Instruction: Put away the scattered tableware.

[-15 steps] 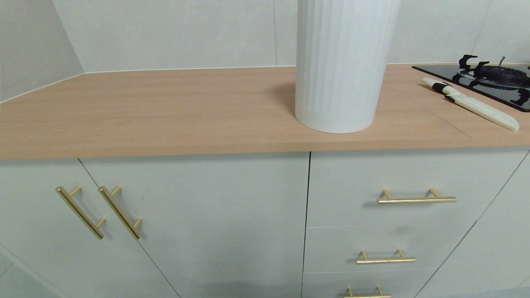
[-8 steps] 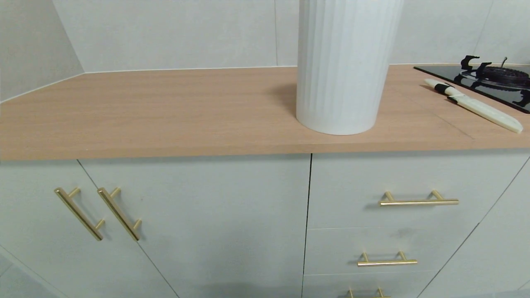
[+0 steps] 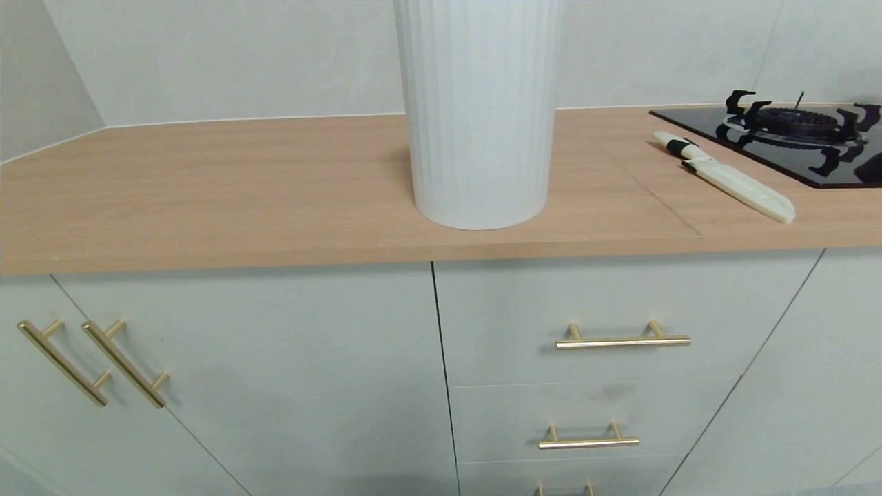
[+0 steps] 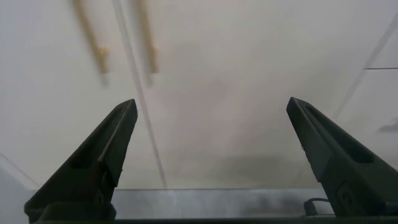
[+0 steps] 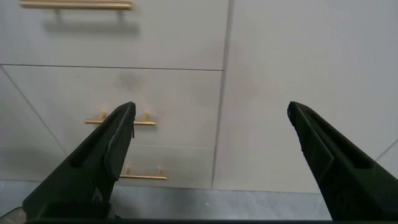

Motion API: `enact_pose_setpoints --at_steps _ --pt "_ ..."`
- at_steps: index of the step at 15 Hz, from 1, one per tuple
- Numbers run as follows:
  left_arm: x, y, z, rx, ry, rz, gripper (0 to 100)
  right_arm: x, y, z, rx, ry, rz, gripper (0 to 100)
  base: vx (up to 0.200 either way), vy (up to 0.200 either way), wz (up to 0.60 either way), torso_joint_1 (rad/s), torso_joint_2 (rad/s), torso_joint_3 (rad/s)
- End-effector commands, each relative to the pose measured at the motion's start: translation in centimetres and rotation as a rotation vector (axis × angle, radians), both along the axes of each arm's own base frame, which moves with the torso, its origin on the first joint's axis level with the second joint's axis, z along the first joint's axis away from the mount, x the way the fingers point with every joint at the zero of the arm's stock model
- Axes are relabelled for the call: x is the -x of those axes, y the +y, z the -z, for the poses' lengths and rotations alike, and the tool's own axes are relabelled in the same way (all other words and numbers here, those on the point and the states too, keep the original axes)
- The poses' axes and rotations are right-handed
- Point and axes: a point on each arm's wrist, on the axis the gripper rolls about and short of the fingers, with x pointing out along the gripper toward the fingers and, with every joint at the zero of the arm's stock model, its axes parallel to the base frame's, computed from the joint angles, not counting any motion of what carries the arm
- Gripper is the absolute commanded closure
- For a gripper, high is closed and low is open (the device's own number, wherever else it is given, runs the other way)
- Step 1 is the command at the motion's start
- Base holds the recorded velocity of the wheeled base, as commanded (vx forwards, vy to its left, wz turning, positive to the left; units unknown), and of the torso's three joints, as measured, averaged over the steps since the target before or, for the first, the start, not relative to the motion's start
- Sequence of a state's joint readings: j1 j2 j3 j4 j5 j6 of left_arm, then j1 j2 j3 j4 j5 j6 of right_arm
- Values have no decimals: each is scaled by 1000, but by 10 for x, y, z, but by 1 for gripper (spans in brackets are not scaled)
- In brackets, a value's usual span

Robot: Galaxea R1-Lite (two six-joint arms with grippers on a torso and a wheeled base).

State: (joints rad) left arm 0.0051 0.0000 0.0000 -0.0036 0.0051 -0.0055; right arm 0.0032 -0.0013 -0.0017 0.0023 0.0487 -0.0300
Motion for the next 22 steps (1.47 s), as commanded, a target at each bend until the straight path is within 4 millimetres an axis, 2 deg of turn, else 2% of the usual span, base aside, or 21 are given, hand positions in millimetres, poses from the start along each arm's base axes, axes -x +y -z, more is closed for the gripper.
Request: enact_pose_setpoints --at_steps 1,17,22 --pt "0 0 0 1 2 -1 0 0 0 0 1 1 0 0 0 0 0 0 0 0" --pt "0 0 0 1 2 -1 0 0 0 0 1 2 -2 0 13 0 0 0 0 0" --pt "0 0 0 1 2 -1 0 0 0 0 1 2 -2 0 0 0 0 66 -225 -214"
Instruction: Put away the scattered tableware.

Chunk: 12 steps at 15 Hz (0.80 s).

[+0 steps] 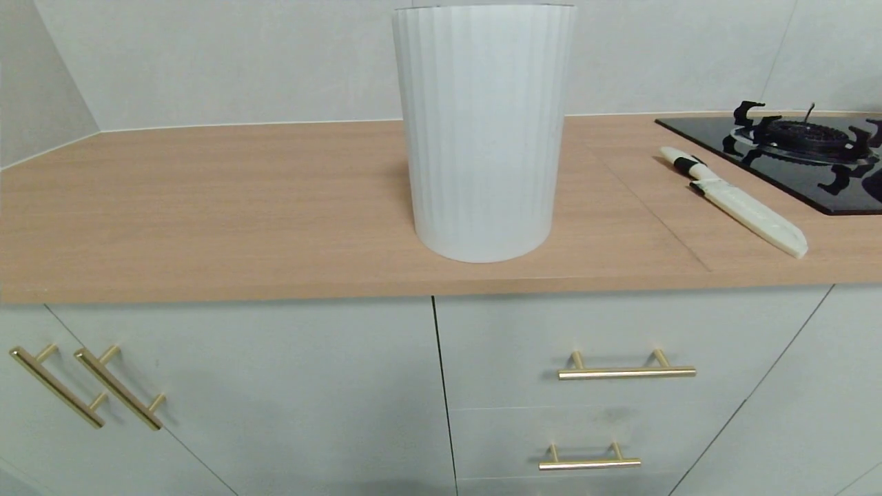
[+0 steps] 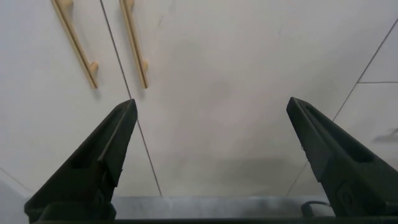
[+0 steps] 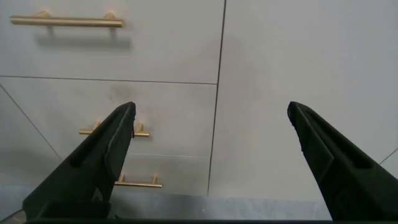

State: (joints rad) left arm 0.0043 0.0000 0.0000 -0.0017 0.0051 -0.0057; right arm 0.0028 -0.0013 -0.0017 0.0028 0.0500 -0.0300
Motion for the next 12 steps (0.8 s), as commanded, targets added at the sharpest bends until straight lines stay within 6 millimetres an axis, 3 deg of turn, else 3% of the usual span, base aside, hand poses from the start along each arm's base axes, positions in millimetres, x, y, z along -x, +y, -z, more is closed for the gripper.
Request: enact_pose_setpoints --at_steps 1,12 --pt "0 0 0 0 0 -1 0 0 0 0 1 2 1 0 0 0 0 183 -579 -305" --pt "0 0 0 0 0 -3 0 0 0 0 1 2 1 0 0 0 0 181 -488 -287"
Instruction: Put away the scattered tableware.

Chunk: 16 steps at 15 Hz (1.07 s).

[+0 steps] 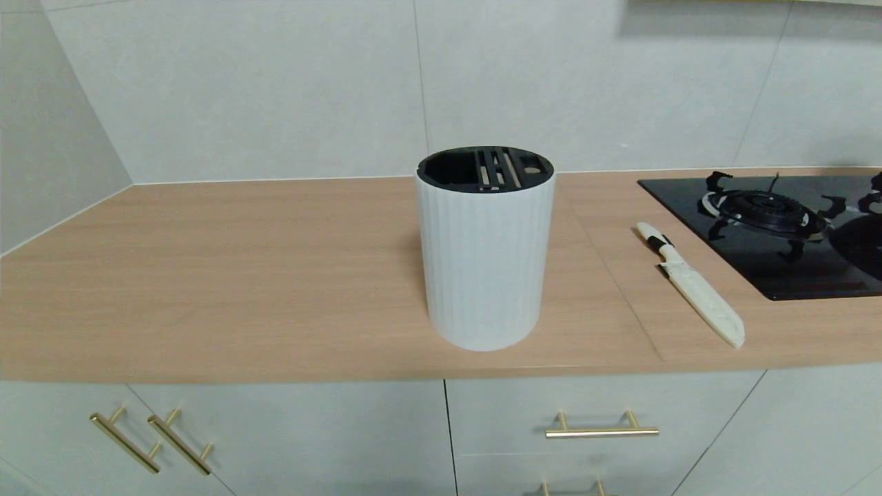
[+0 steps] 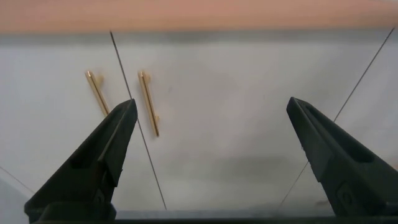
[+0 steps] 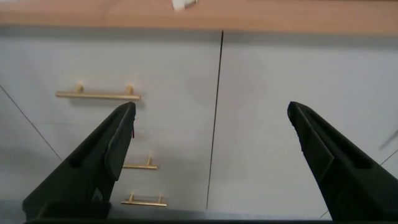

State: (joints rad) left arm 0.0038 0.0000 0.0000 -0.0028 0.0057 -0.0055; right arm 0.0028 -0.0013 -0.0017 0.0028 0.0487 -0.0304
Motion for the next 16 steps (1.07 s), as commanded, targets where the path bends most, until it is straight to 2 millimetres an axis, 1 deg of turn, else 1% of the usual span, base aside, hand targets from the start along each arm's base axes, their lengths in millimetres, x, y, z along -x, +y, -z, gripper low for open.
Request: enact_pose_setpoints --at_steps 1,9,16 --pt "0 0 0 1 1 -1 0 0 0 0 0 2 -2 0 0 0 0 212 -481 -276" --pt "0 0 0 1 1 -1 0 0 0 0 0 2 -1 0 0 0 0 232 -511 -284" --pt "0 0 0 1 1 -1 0 0 0 0 0 2 -1 0 0 0 0 269 -572 -302"
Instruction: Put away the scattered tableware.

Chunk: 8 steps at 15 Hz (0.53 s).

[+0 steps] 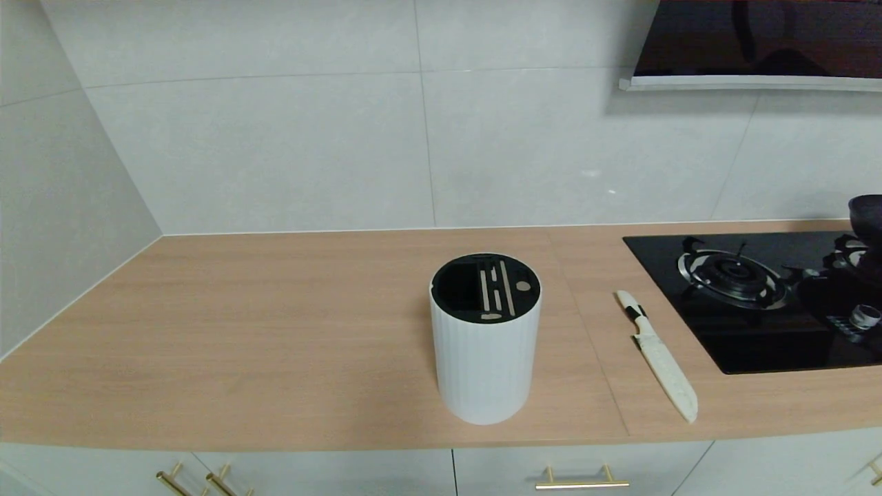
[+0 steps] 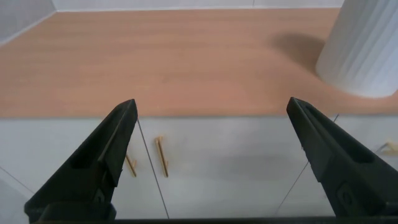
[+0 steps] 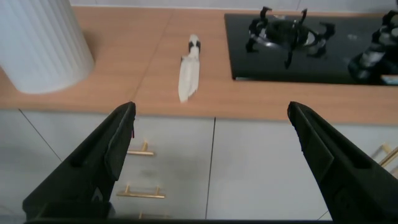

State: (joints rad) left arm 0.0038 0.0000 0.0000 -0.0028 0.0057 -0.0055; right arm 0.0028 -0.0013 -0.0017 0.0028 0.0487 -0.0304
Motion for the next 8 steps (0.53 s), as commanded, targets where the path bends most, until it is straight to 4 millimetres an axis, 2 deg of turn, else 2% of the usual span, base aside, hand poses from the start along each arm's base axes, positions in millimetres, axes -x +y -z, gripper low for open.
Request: enact_pose_setpoints --at_steps 1,5,8 --pt "0 0 0 1 1 -1 0 0 0 0 0 2 -2 0 0 0 0 305 -623 -320" --pt "0 0 0 1 1 -1 0 0 0 0 0 0 -1 0 0 0 0 220 -444 -237" --pt "0 0 0 1 1 -1 0 0 0 0 0 2 -1 0 0 0 0 165 -356 -181"
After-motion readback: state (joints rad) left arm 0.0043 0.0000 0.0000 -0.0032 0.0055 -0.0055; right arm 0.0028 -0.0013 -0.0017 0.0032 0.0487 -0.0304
